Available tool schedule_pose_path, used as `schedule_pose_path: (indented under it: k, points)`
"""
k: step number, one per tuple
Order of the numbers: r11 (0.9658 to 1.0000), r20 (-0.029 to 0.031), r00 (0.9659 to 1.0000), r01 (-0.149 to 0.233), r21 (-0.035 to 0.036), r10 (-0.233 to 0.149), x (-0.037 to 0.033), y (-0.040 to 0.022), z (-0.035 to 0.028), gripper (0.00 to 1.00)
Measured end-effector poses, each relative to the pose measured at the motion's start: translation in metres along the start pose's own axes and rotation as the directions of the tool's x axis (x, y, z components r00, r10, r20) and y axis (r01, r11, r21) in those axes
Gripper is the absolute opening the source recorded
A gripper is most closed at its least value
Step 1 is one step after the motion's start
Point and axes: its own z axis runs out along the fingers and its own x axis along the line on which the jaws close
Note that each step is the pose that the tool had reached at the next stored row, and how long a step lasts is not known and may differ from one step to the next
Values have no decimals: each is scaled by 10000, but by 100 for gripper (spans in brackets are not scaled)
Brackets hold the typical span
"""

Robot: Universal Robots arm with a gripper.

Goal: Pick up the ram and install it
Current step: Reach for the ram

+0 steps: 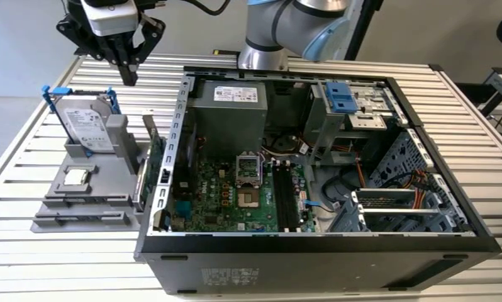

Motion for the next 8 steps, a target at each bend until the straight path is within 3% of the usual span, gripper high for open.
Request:
schedule_pose_path:
  k: [8]
  points:
    - [10000,-1,10000,-1,-1,1,89,-6,-1,0]
